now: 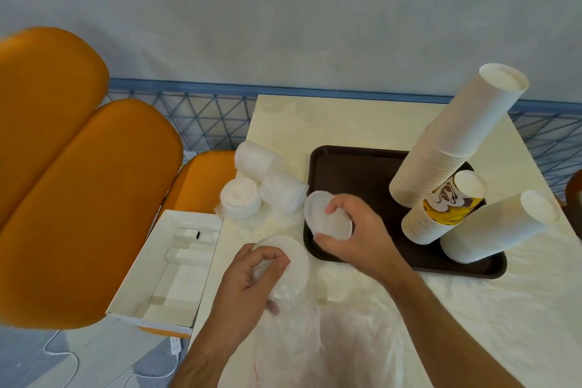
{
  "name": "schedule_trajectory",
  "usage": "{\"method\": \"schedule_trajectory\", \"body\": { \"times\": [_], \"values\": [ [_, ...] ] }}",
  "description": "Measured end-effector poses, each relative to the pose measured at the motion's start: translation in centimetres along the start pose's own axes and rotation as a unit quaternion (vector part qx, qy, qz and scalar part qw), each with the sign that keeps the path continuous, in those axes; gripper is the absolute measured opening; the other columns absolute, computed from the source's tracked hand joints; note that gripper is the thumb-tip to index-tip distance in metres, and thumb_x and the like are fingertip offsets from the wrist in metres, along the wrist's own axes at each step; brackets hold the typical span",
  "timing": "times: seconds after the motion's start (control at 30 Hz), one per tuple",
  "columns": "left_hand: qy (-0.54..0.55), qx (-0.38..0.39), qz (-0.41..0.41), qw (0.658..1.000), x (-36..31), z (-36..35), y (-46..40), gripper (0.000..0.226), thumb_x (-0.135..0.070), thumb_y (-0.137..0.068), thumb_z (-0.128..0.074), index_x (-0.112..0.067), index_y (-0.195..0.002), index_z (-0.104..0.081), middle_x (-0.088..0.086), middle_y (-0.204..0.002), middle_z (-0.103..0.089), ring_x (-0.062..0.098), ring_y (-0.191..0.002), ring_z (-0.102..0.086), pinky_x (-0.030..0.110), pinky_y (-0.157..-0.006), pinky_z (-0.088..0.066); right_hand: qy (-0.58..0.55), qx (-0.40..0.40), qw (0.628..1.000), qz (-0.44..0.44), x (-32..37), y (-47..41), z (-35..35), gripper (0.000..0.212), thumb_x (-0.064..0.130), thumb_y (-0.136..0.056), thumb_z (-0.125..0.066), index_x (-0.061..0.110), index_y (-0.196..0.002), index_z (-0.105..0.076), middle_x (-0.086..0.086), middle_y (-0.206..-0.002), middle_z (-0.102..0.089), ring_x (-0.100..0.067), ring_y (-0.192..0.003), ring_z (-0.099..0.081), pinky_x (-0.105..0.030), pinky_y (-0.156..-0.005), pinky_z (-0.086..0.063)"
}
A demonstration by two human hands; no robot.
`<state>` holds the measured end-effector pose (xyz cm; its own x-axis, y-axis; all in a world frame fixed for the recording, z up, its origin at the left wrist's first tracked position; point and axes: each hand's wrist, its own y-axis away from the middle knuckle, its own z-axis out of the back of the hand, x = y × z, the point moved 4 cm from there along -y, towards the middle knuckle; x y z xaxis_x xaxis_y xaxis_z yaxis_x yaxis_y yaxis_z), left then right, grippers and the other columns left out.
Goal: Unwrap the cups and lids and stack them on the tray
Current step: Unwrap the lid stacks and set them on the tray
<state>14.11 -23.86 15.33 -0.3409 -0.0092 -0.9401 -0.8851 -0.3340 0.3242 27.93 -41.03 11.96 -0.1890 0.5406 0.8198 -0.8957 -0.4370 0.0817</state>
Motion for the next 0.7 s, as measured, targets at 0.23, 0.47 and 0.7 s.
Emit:
{"method": "schedule_trajectory", "body": {
  "times": [0.23, 0.47, 0.7],
  "values": [
    [0.014, -0.014, 0.007, 1.0, 0.2, 0.4, 0.3, 0.017, -0.009, -0.092, -0.065, -0.019, -0.085, -0.076, -0.002, -0.101, -0.061, 0.0, -0.081, -0.06, 0.03, -0.047, -0.052, 0.211, 0.026, 0.977, -0.034, -5.1, -4.6, -2.0, 0.057, 0.047, -0.075, -0.082, 0.029, -0.12, -0.052, 0.007, -0.141, -0.042, -0.016, -0.125, -0.041, -0.029, -0.099, -0.044],
    [0.022, -0.018, 0.008, 1.0, 0.4, 0.8, 0.1, 0.019, -0.008, -0.092, -0.065, -0.02, -0.082, -0.076, -0.002, -0.098, -0.061, 0.002, -0.08, -0.06, 0.029, -0.046, -0.051, 0.22, 0.076, 0.97, -0.066, -7.9, -4.3, -3.3, 0.054, 0.047, -0.077, -0.082, 0.029, -0.119, -0.053, 0.006, -0.149, -0.037, -0.019, -0.131, -0.045, -0.027, -0.1, -0.043],
    [0.025, -0.006, 0.006, 1.0, 0.3, 0.6, 0.0, 0.021, -0.009, -0.093, -0.064, -0.022, -0.082, -0.076, -0.007, -0.095, -0.061, 0.001, -0.082, -0.06, 0.029, -0.048, -0.051, 0.22, 0.038, 0.972, -0.077, -8.3, -3.0, -3.9, 0.054, 0.045, -0.075, -0.085, 0.03, -0.115, -0.053, 0.006, -0.154, -0.034, -0.021, -0.131, -0.047, -0.03, -0.101, -0.047]
  ]
}}
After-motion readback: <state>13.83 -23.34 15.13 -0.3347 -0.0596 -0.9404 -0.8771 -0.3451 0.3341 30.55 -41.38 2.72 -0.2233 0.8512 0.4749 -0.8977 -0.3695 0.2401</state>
